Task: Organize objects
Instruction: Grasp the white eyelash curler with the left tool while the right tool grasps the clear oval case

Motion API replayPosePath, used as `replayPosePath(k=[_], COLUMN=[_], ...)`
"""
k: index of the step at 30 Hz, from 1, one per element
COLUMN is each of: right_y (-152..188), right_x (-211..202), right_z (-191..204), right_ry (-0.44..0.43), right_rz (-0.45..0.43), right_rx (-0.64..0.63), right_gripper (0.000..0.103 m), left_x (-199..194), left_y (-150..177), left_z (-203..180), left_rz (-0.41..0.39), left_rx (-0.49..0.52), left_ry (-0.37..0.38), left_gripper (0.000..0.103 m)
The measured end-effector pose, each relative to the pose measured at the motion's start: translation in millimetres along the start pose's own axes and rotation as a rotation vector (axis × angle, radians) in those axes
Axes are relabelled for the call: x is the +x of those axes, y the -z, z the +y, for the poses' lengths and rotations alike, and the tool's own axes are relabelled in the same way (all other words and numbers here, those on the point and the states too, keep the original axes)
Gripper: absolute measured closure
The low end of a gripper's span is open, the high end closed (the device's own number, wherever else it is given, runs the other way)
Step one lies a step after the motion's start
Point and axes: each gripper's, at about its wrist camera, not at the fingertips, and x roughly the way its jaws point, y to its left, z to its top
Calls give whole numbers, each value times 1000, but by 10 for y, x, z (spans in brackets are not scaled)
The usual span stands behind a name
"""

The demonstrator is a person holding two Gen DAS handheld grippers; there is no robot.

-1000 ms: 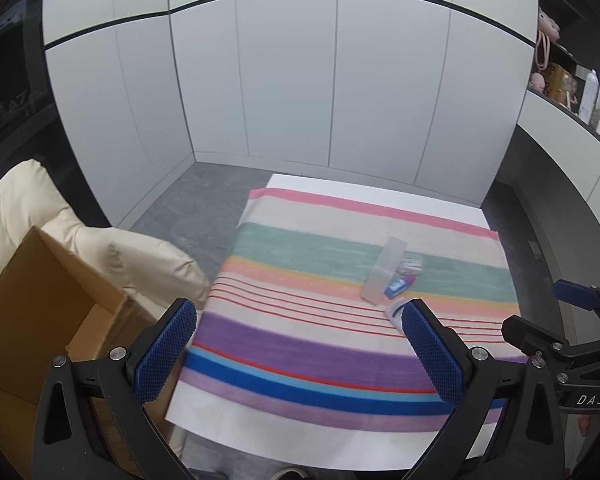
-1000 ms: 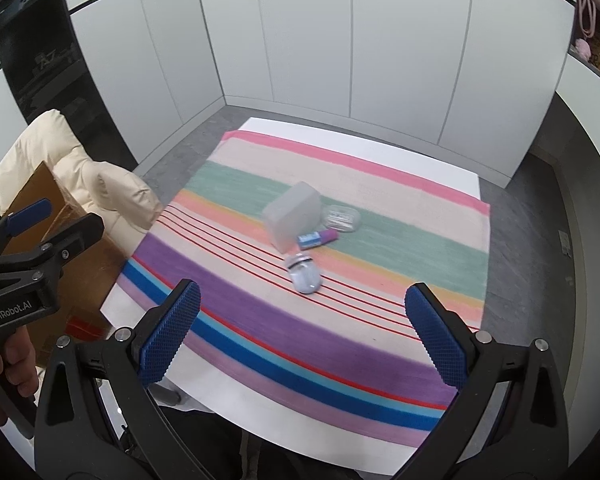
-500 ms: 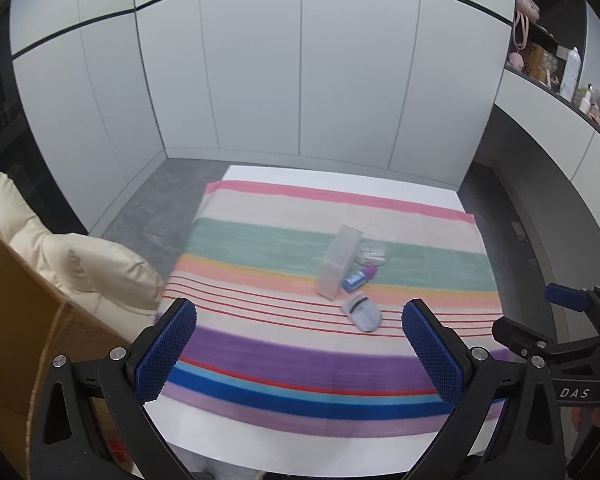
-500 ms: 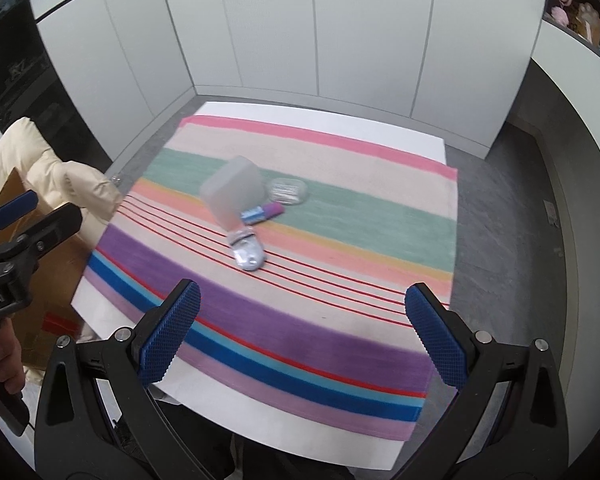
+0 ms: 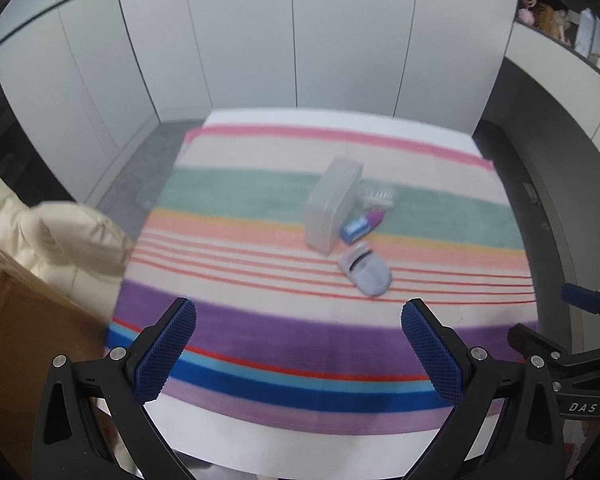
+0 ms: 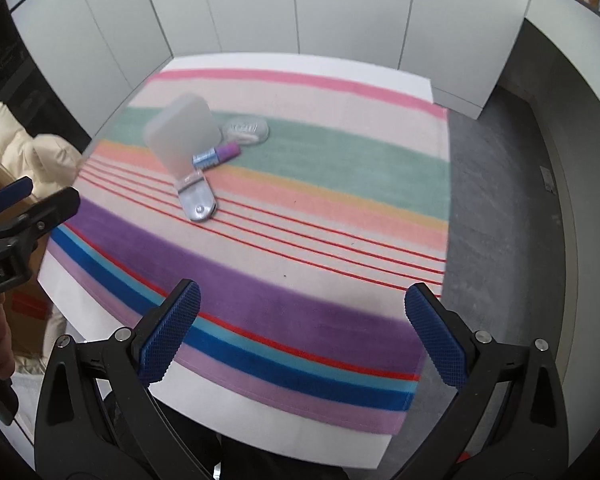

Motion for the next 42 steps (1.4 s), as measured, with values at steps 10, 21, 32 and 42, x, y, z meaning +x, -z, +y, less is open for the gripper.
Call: replayPosePath(k=[10, 21, 32, 42], right_y=[-167, -431, -1091, -1359], right_x=[557, 1172, 1576, 1718], right_z=[-98, -157, 332, 667], right_ry=[4, 2, -25, -59], right_rz=[29, 53, -32, -79], right_rx=[-1, -24, -176, -238], right_gripper=[9, 15, 15, 21], left_x=[797, 1267, 1293, 1333], left_y=[-45, -43, -108, -176], left_z=[-327, -522, -136, 66], left_rz=[81, 77, 54, 52], left_rx=[-56, -141, -180, -170], left_ry=[26, -12, -21, -13], left_gripper=[7, 54, 62, 63])
